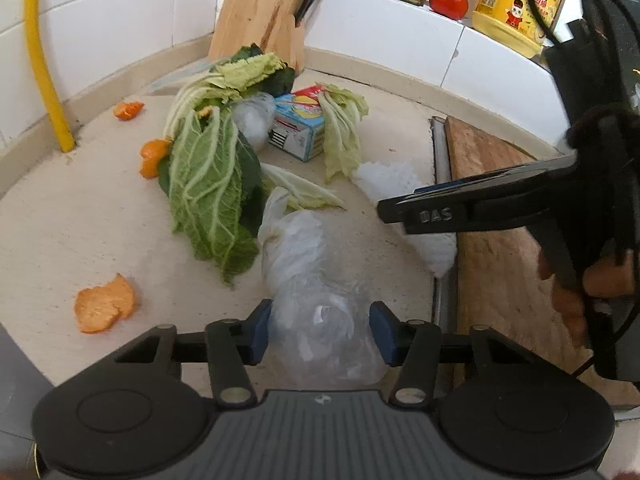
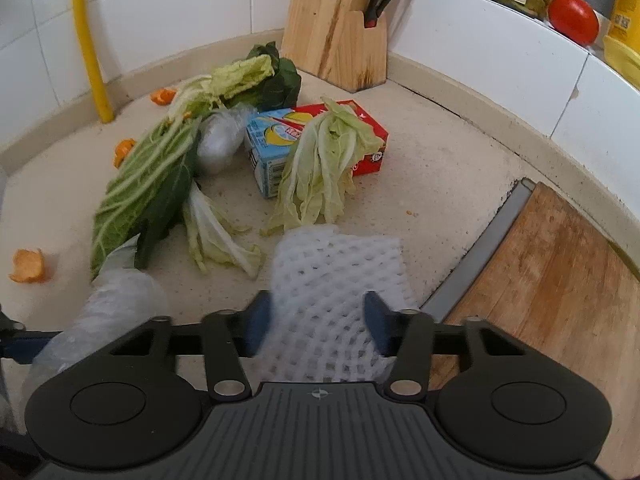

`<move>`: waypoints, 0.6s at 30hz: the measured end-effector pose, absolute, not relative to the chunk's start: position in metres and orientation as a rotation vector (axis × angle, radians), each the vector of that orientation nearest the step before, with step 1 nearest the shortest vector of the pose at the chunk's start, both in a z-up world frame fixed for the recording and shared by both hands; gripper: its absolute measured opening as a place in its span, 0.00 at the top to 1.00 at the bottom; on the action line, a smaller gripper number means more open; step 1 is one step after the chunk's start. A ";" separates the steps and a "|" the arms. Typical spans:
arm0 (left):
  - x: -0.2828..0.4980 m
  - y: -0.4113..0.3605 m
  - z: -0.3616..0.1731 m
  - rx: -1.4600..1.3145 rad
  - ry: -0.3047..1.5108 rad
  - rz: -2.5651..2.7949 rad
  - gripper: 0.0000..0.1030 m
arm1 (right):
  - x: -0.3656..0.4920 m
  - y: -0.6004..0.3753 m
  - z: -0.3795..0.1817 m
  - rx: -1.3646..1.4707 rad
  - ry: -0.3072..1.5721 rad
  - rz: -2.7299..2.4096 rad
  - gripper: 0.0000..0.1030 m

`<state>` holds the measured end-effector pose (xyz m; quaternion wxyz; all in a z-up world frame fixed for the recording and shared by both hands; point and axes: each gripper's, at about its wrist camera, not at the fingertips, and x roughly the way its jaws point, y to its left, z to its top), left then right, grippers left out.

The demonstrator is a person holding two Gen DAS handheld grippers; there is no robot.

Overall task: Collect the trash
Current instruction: 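Grasp the clear plastic bag with the left tool while the right tool grasps the white foam net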

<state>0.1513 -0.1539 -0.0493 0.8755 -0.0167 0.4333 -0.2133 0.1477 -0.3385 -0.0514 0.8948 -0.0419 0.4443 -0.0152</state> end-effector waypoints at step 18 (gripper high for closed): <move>0.151 -0.147 -0.048 -0.055 0.905 -0.412 0.40 | 0.138 -0.347 -0.030 -0.055 0.836 -0.008 0.09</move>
